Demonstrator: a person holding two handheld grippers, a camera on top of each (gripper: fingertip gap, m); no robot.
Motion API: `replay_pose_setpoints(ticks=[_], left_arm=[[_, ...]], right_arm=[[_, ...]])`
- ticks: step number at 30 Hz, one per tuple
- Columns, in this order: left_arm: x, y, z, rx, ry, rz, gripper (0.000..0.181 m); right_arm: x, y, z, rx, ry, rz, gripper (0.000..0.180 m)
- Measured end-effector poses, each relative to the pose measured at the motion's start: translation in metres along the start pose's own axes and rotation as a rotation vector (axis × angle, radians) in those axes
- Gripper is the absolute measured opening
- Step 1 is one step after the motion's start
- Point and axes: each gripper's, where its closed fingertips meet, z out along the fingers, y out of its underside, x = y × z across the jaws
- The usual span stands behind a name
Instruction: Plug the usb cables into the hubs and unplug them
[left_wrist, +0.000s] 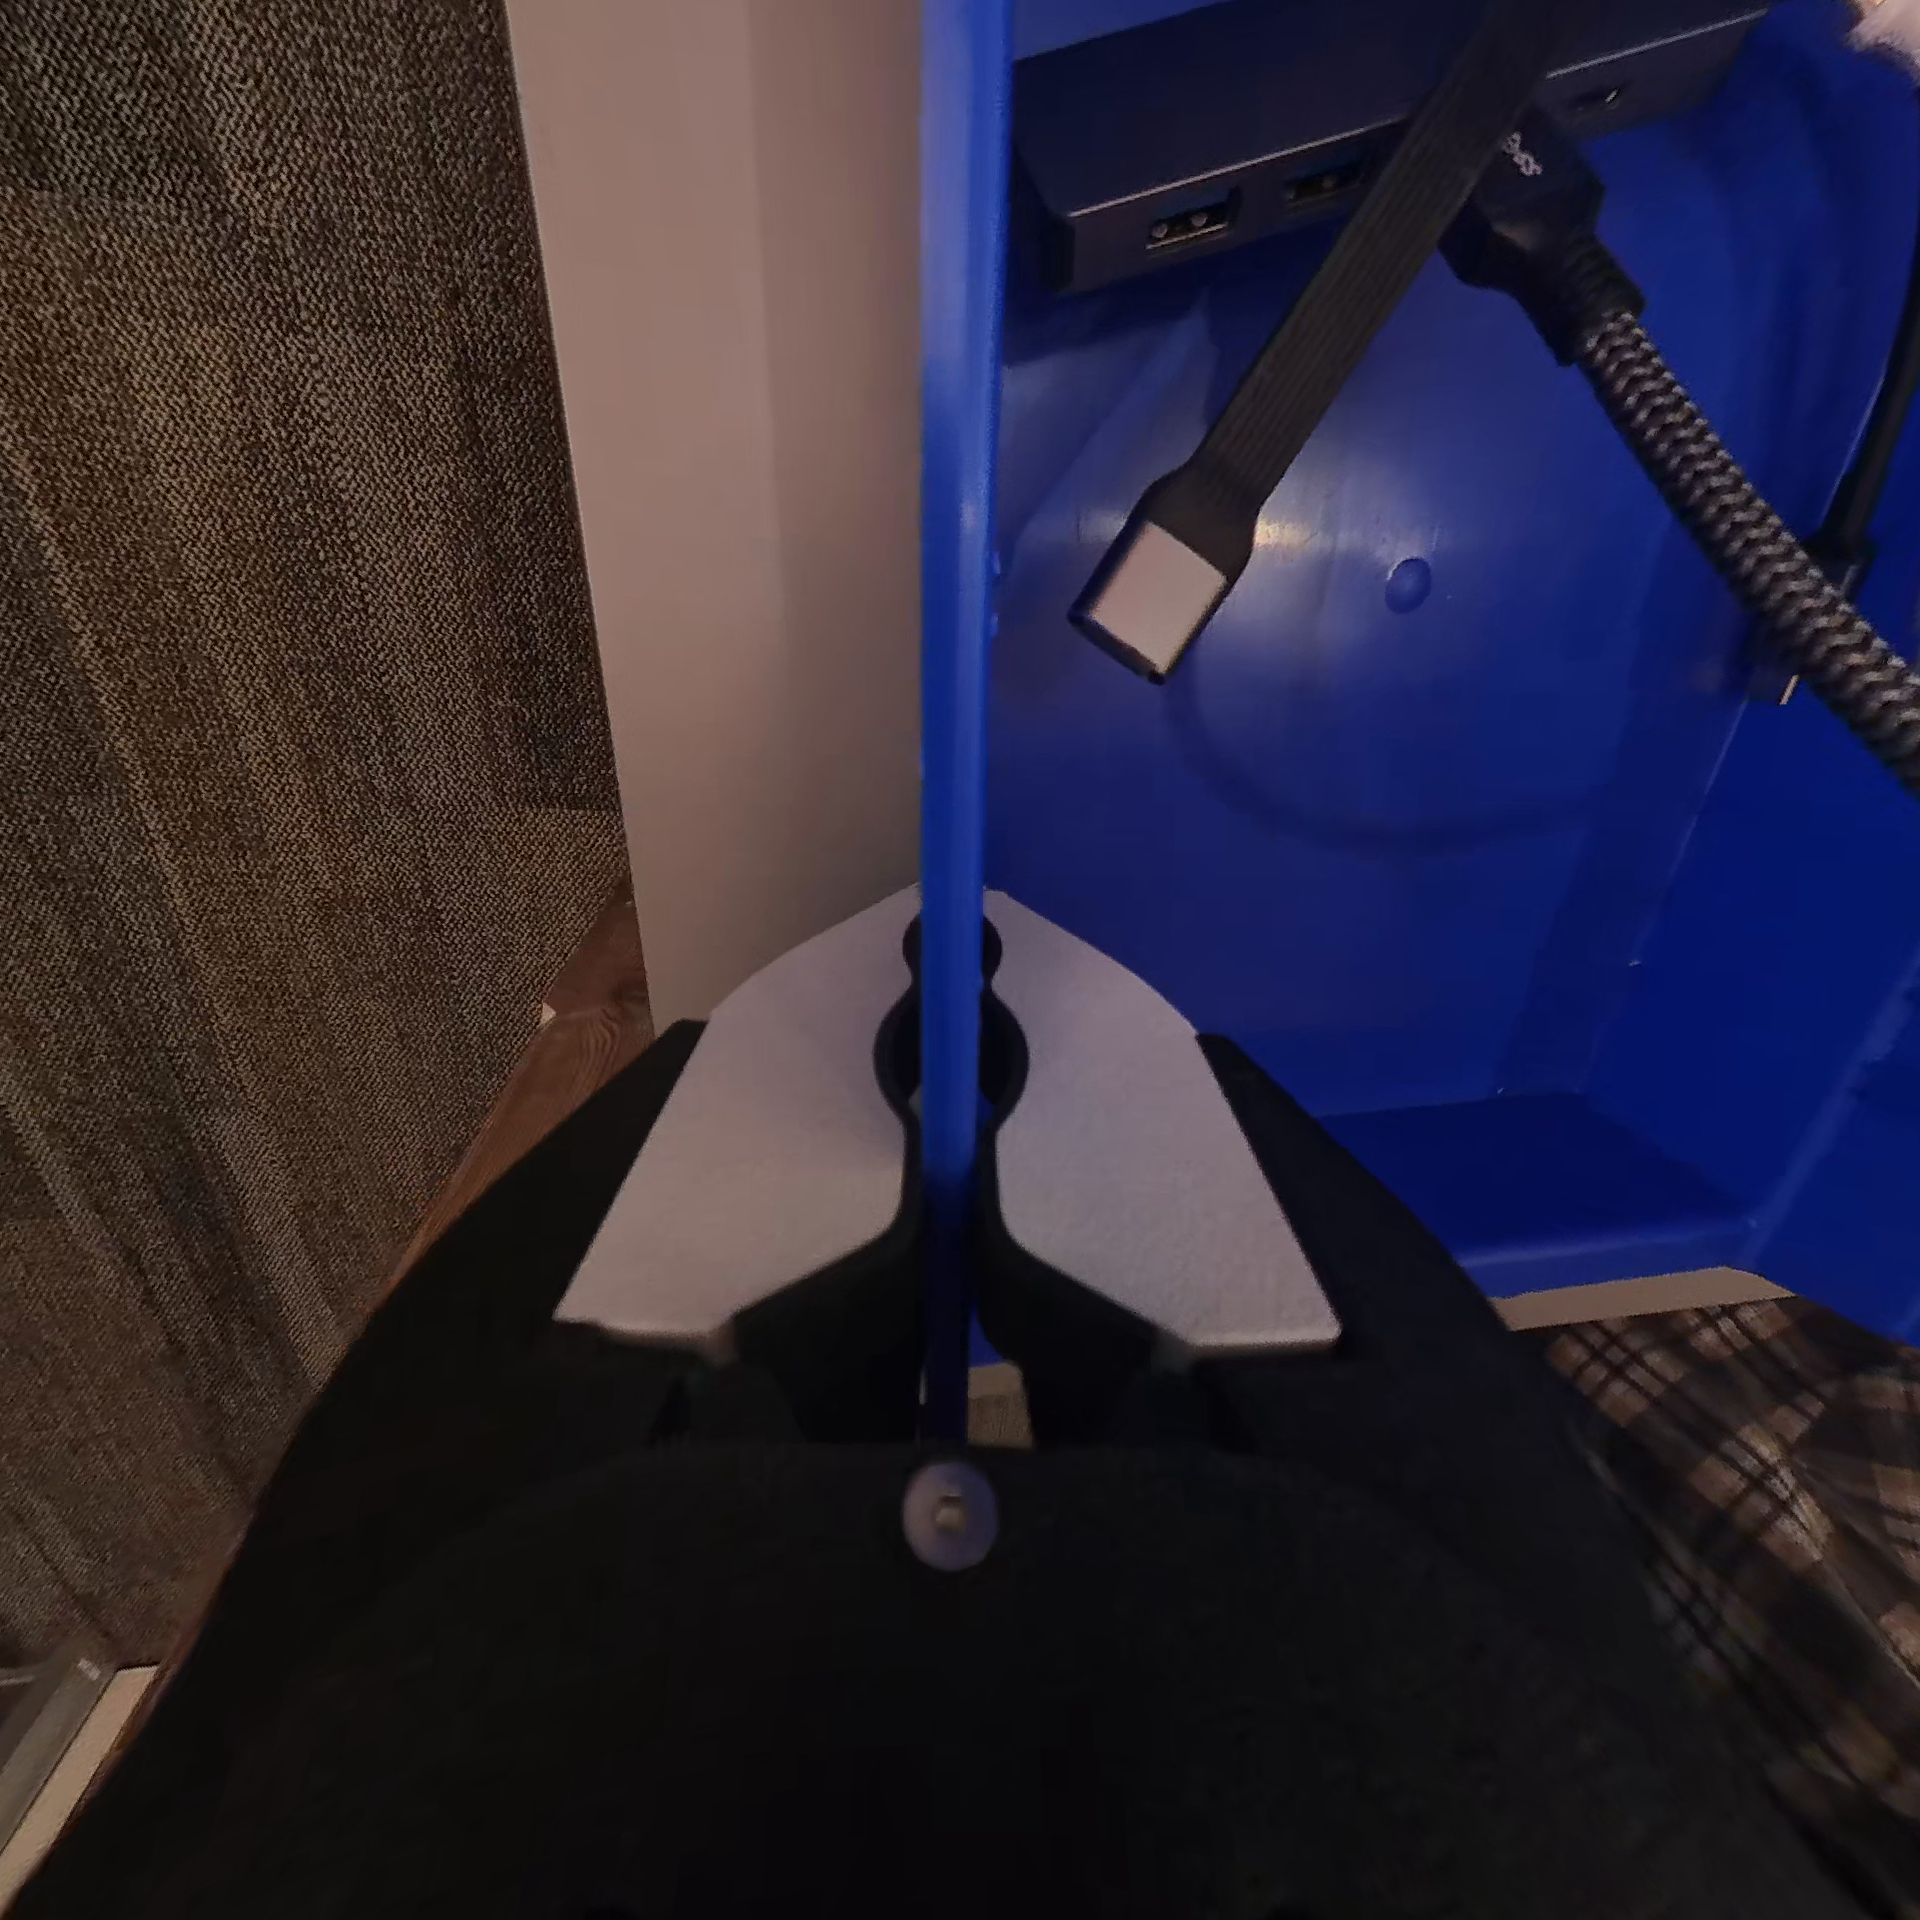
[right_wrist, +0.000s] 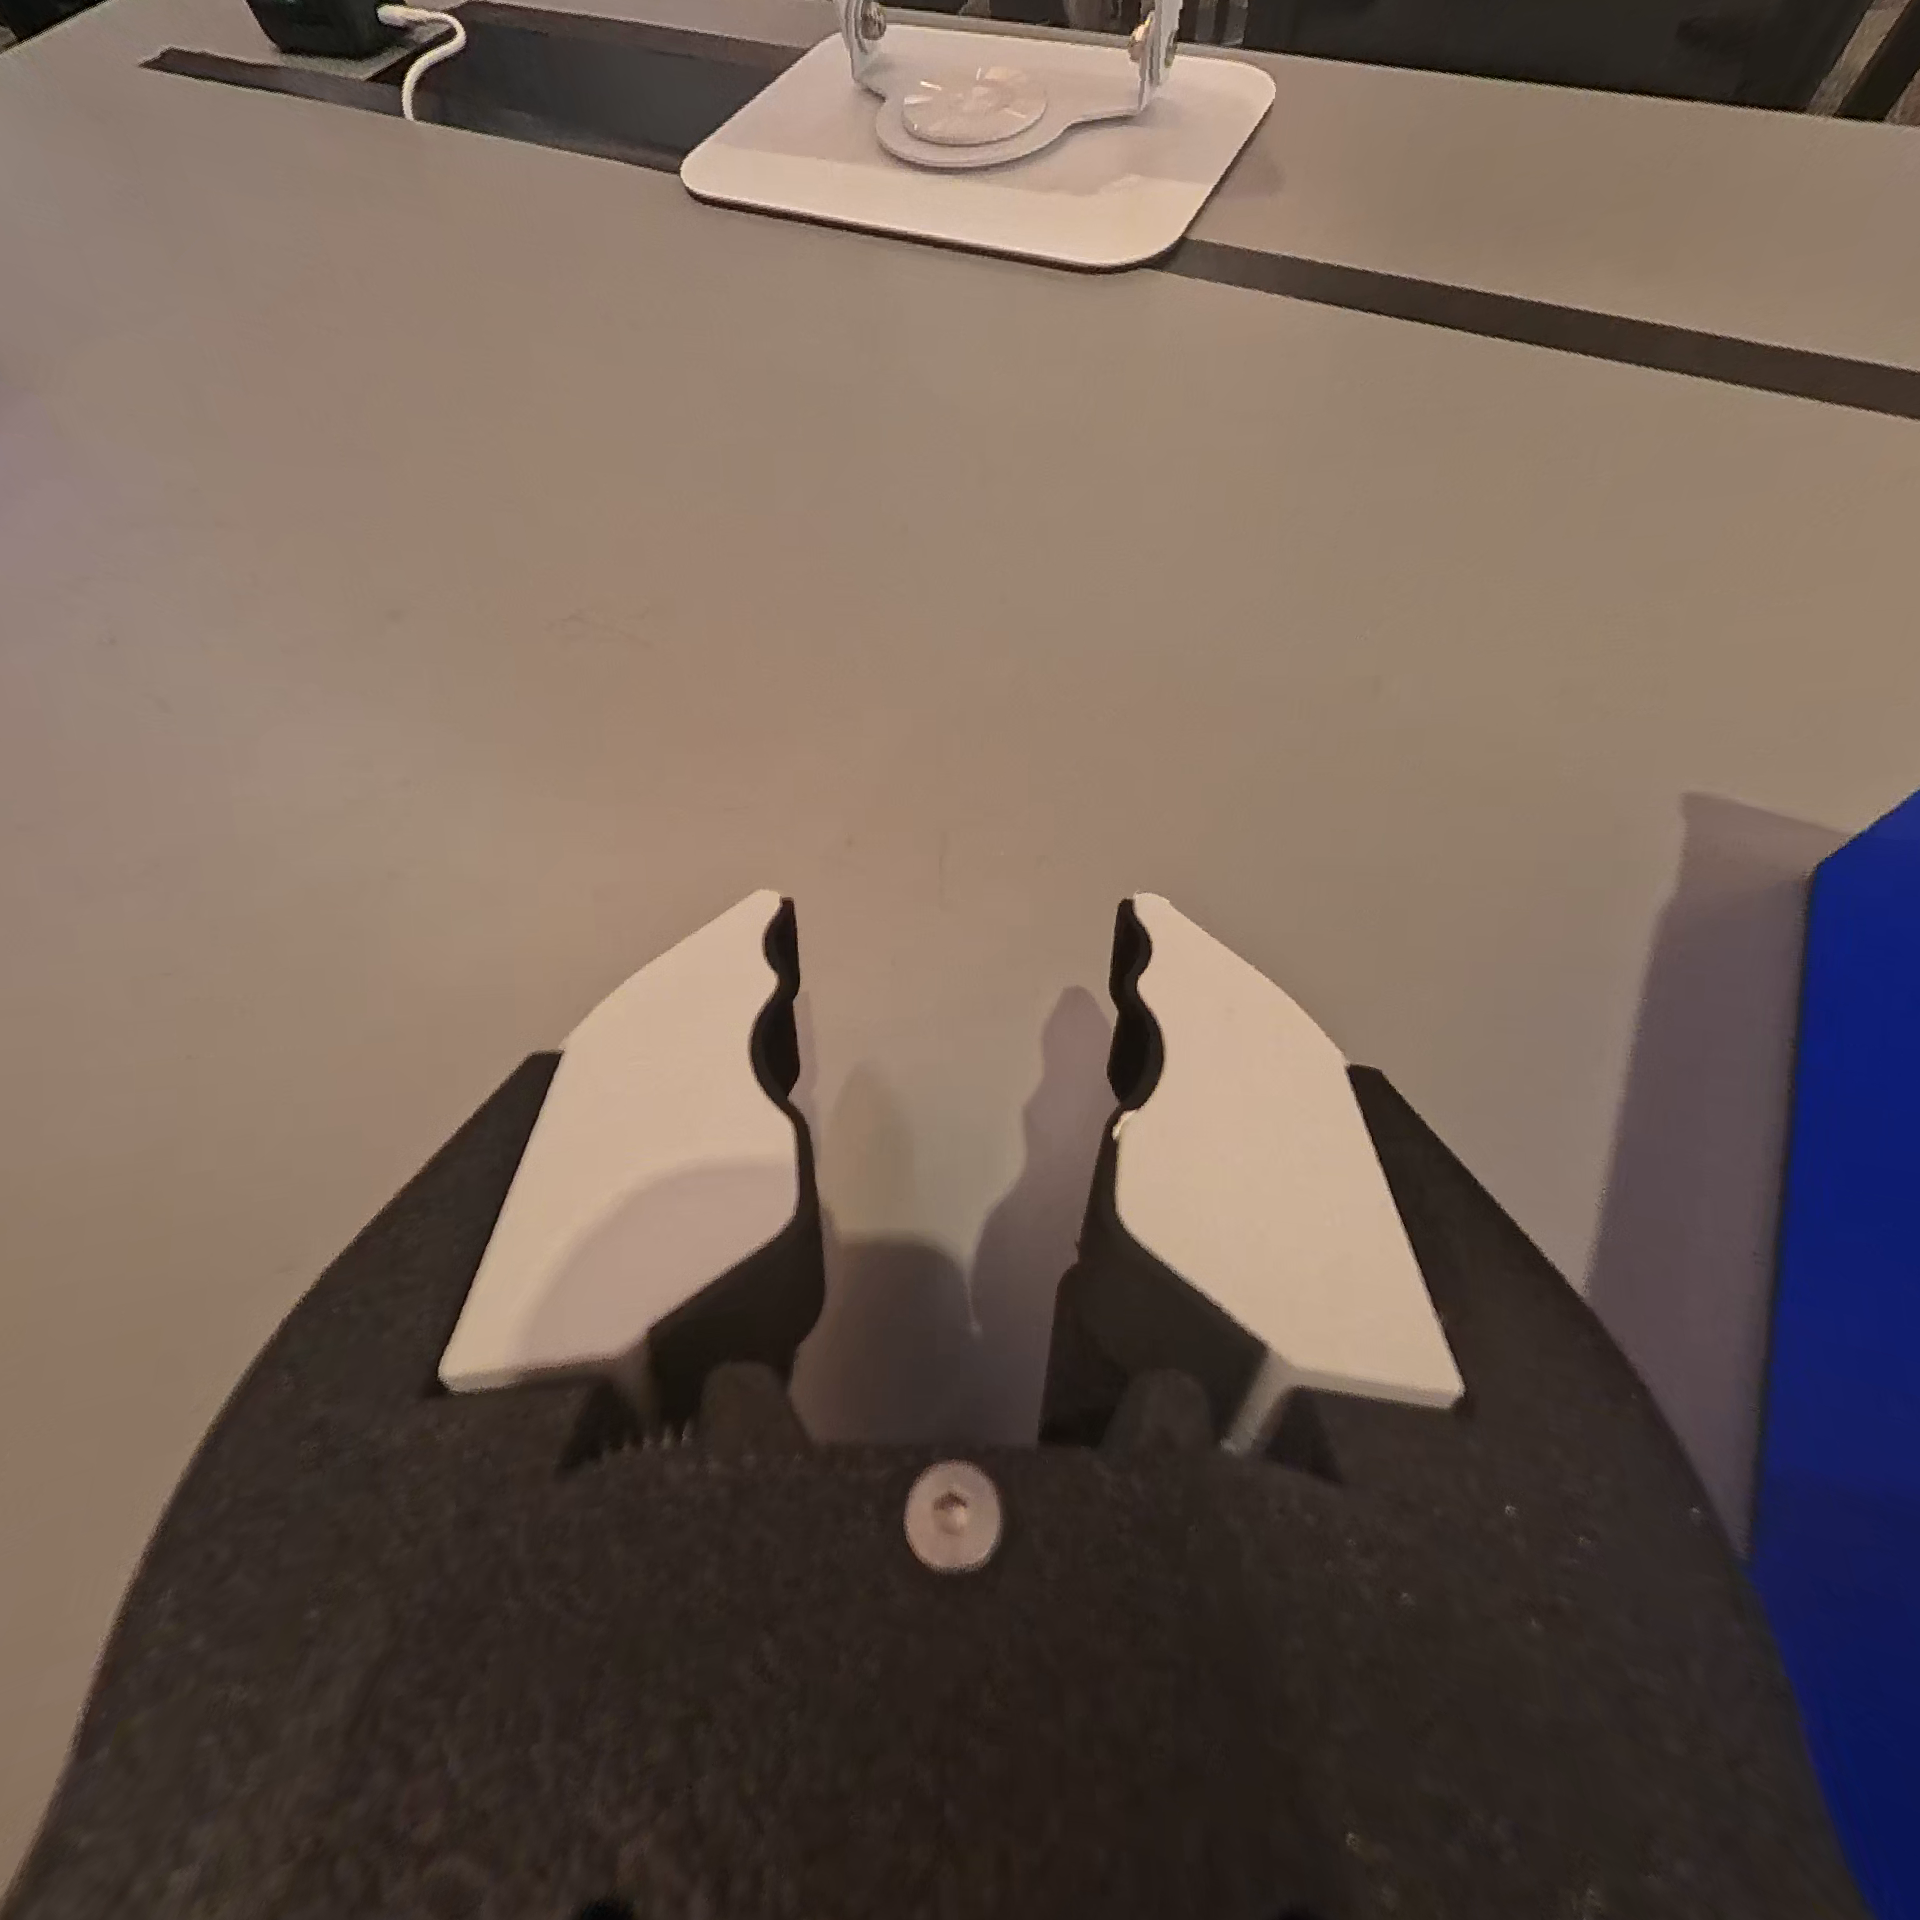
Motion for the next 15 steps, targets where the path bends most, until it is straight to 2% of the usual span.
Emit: replay_pose_setpoints(ticks=[15], left_arm=[[-0.0091, -0.0036, -0.0007, 0.012, -0.014, -0.027, 0.003]], right_arm=[[0.0013, 0.0014, -0.0013, -0.001, -0.007, 0.009, 0.057]])
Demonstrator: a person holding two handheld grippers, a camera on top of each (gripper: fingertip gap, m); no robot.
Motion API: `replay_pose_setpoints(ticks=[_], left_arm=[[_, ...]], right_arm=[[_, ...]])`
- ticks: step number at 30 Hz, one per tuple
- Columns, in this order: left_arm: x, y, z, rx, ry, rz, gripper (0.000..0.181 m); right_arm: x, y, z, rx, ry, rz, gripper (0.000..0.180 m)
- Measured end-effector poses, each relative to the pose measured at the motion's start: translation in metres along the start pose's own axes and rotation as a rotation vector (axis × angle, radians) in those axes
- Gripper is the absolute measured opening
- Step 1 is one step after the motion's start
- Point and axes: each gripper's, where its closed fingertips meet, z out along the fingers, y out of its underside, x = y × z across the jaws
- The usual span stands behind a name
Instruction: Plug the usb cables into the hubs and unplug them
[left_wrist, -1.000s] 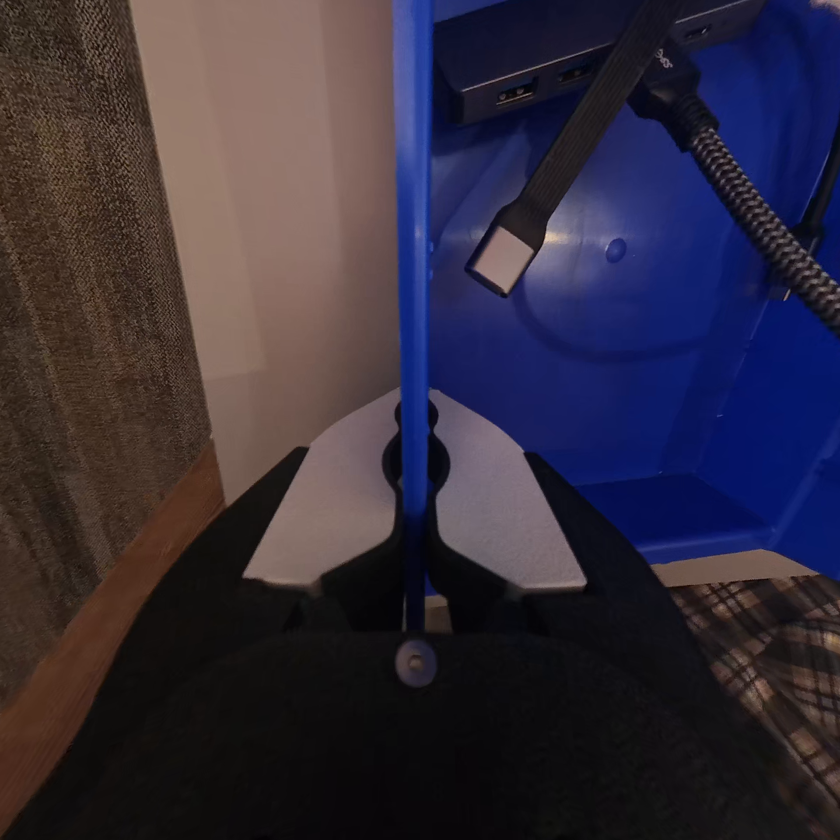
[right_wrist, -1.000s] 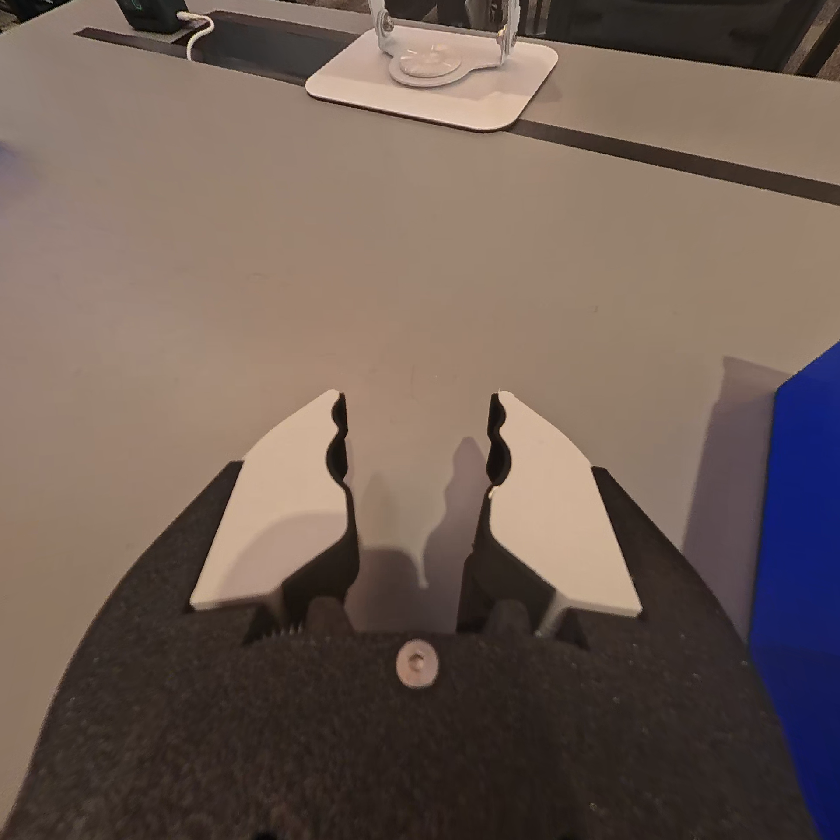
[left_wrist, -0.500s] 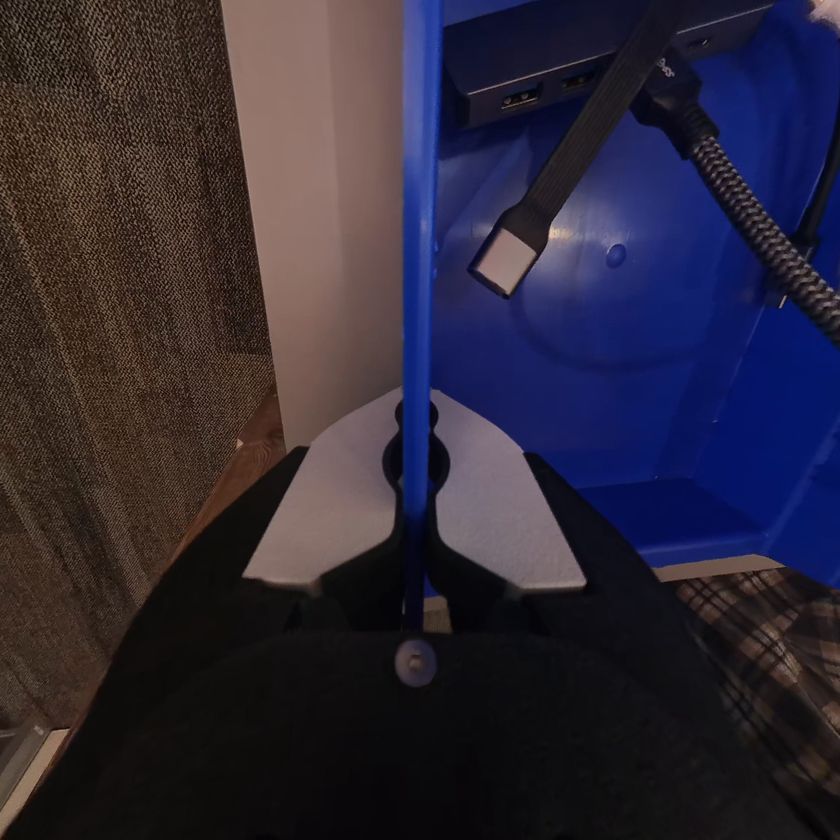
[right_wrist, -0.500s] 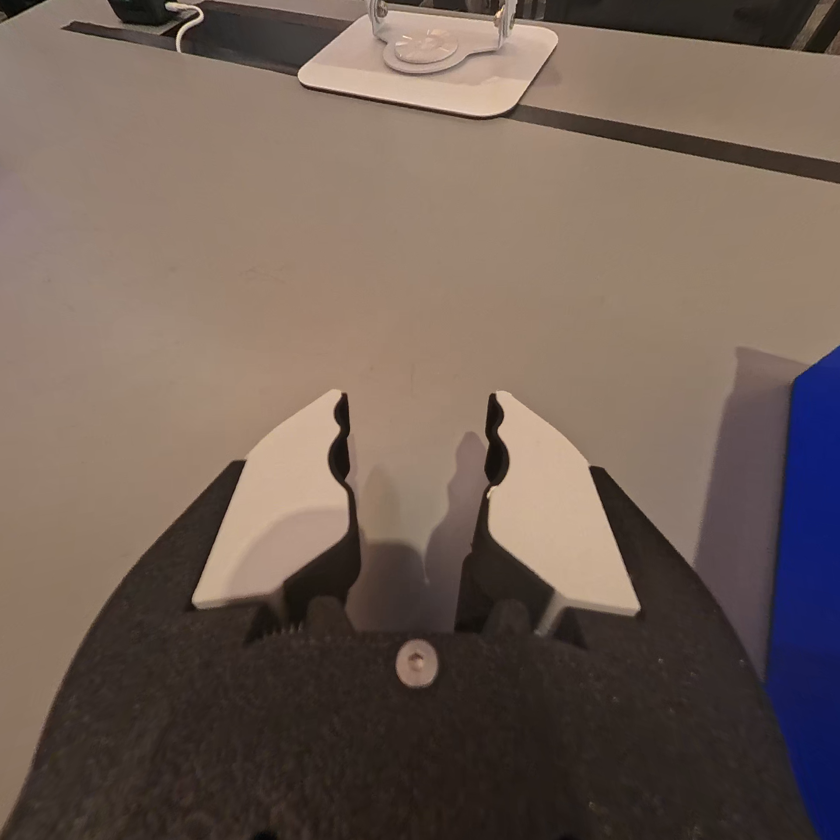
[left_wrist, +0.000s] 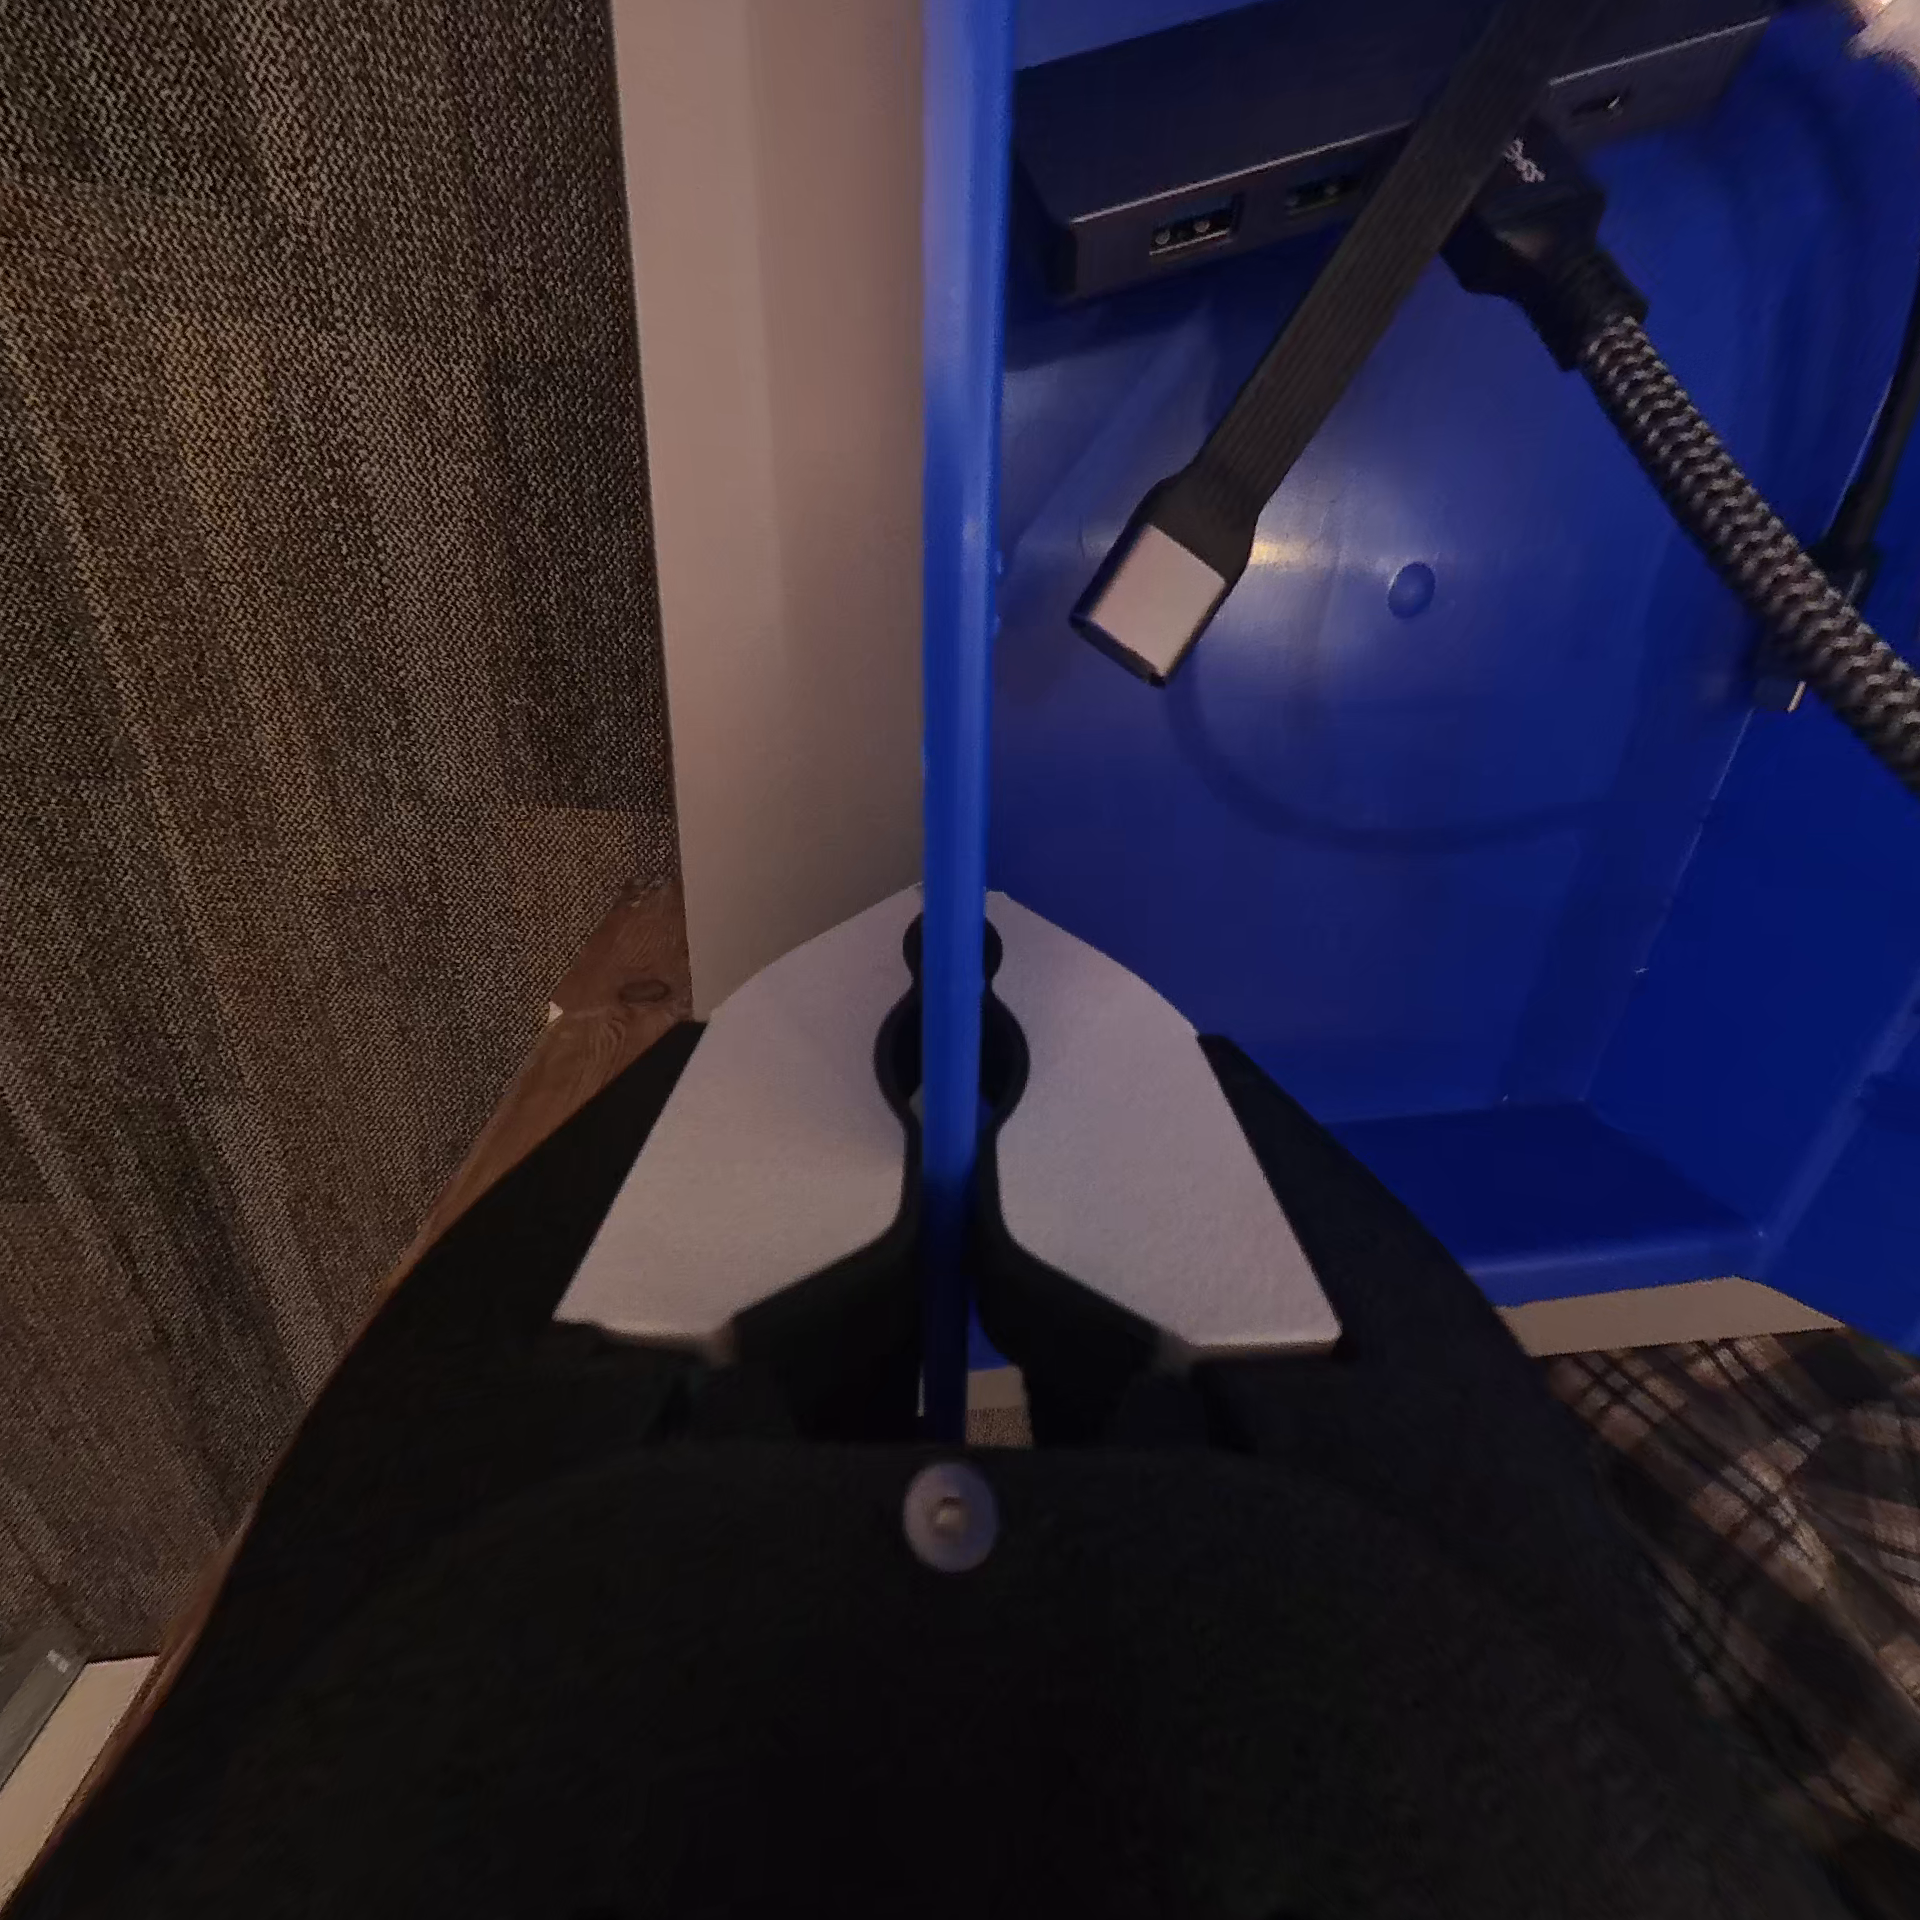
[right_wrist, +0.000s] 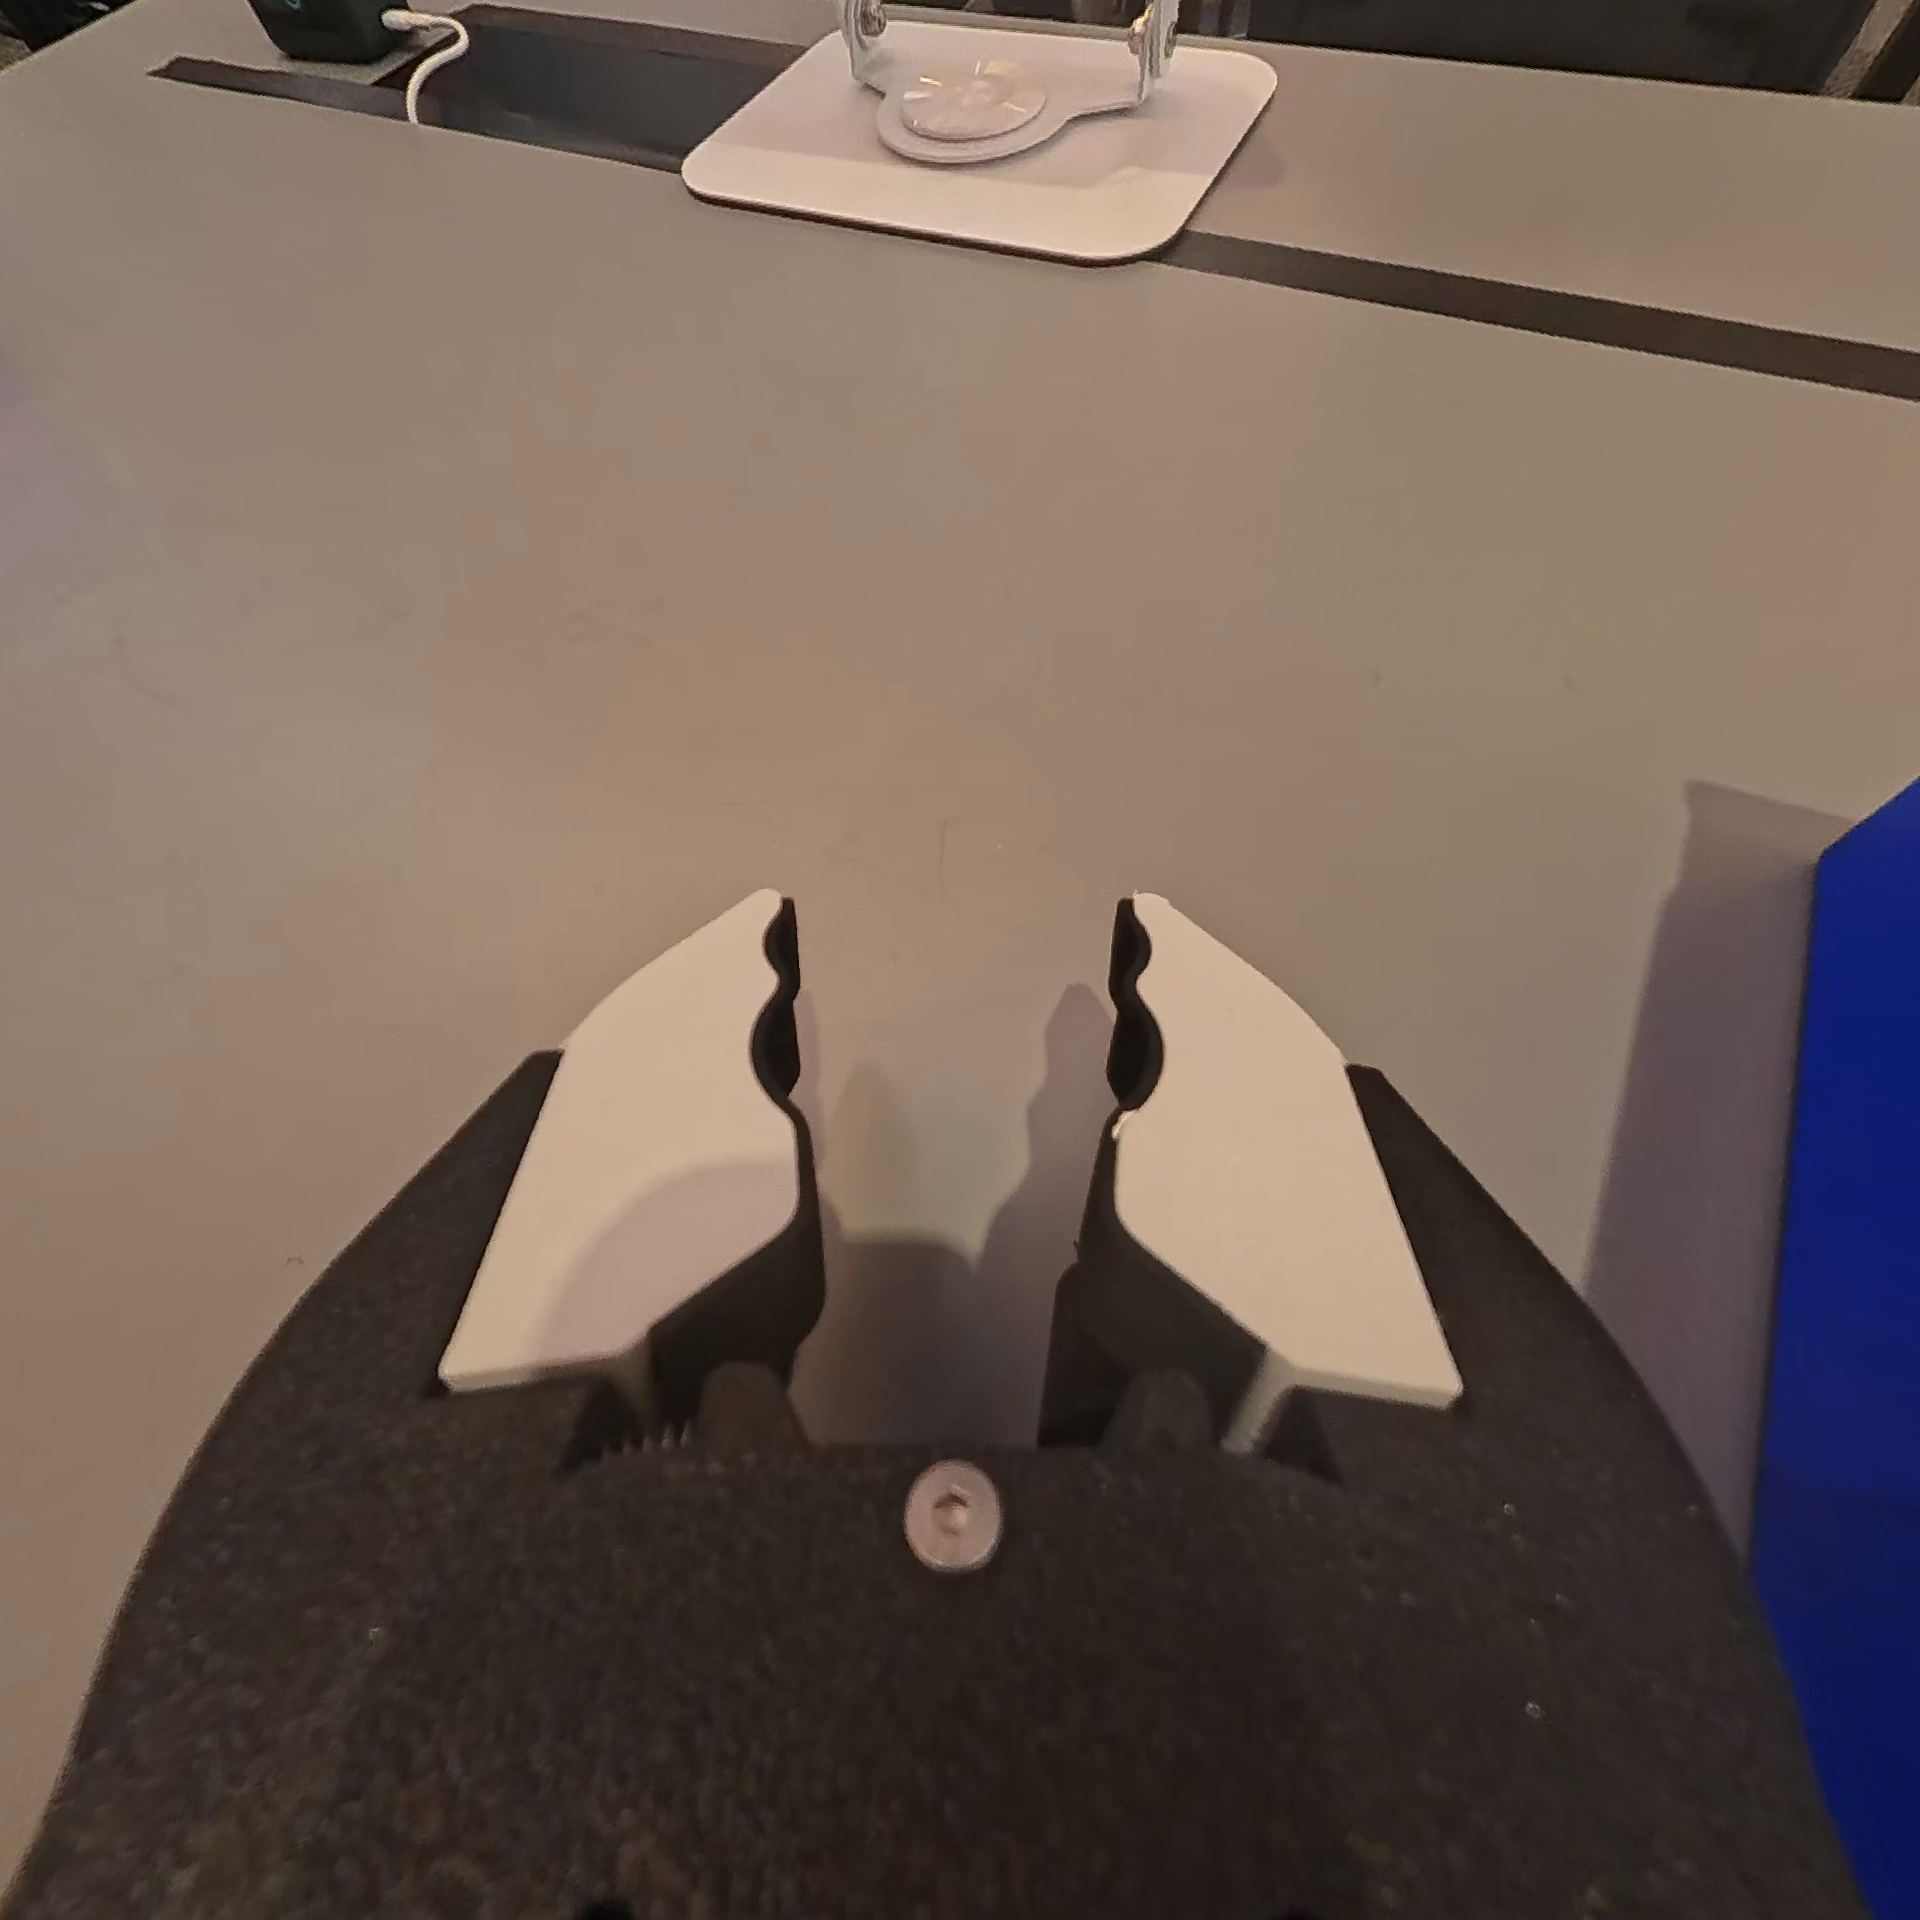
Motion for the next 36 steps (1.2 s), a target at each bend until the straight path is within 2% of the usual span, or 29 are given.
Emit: replay_pose_setpoints(ticks=[18, 21, 26, 31, 33, 36], left_arm=[[-0.013, -0.010, 0.000, 0.017, -0.033, 0.050, 0.007], [-0.020, -0.012, -0.006, 0.063, -0.134, 0.120, 0.017], [-0.028, -0.029, -0.047, 0.265, -0.319, 0.190, 0.061], [0.019, -0.062, -0.103, 0.567, -0.412, 0.405, 0.086], [0.045, -0.067, -0.104, 0.585, -0.423, 0.530, 0.089], [0.068, -0.067, -0.088, 0.506, -0.479, 0.705, 0.090]], right_arm=[[0.000, 0.002, 0.003, -0.008, 0.002, 0.002, 0.057], [-0.003, 0.000, 0.002, -0.002, -0.009, -0.004, 0.058], [-0.005, -0.006, -0.004, 0.032, -0.017, -0.015, 0.059], [-0.004, -0.011, -0.008, 0.057, -0.025, 0.000, 0.058], [-0.006, -0.012, -0.009, 0.062, -0.029, -0.003, 0.058], [-0.007, -0.011, -0.009, 0.058, -0.026, -0.016, 0.058]])
